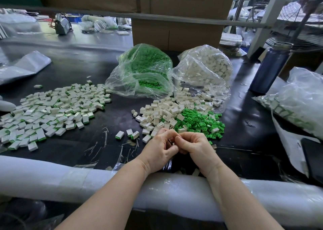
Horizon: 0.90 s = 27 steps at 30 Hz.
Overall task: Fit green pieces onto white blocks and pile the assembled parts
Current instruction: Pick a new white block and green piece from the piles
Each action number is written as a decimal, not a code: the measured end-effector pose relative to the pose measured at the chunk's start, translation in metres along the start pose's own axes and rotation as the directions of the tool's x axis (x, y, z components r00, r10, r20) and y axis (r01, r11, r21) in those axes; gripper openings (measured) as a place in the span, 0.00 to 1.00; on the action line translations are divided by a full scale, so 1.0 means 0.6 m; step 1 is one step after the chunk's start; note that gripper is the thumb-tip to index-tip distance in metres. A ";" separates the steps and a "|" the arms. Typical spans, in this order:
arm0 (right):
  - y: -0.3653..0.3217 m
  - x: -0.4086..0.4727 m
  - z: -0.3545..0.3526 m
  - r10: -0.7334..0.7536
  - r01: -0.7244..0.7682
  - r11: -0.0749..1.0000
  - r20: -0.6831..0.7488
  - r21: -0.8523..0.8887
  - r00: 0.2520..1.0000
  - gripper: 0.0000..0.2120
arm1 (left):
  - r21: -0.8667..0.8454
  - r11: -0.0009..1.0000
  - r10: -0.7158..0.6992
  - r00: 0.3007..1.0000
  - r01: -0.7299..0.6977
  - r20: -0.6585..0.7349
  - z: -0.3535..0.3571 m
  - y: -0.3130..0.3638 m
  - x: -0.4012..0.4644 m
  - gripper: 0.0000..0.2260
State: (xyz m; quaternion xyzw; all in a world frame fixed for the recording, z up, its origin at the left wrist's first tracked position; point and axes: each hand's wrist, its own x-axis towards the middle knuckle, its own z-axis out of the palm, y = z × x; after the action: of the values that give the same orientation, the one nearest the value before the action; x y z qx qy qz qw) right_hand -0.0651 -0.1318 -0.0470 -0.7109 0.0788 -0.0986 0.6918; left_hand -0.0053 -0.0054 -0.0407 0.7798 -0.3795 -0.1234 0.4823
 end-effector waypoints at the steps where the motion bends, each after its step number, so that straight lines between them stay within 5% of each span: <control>1: 0.000 0.000 0.000 0.003 -0.003 1.000 0.000 0.004 1.000 0.07 | 0.000 1.000 0.001 1.000 -0.001 0.001 0.000 0.000 0.000 0.05; 12: -0.005 -0.003 0.002 -0.021 0.022 1.000 -0.020 0.010 1.000 0.08 | -0.051 0.999 -0.018 1.000 0.019 0.014 -0.001 0.002 -0.001 0.06; 20: -0.012 -0.005 0.006 -0.067 0.066 0.998 -0.140 -0.012 0.988 0.05 | -0.120 0.992 -0.051 0.992 0.037 -0.116 -0.003 -0.005 0.004 0.04; 27: -0.013 -0.008 0.005 -0.164 0.113 0.961 -0.190 -0.251 0.968 0.09 | -0.039 0.998 -0.062 0.991 0.058 -0.116 -0.005 -0.006 0.004 0.03</control>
State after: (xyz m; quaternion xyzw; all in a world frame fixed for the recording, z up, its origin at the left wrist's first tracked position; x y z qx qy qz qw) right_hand -0.0690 -0.1276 -0.0394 -0.7784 0.1121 -0.2109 0.5806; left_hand -0.0004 -0.0045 -0.0418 0.7882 -0.3246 -0.0985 0.5134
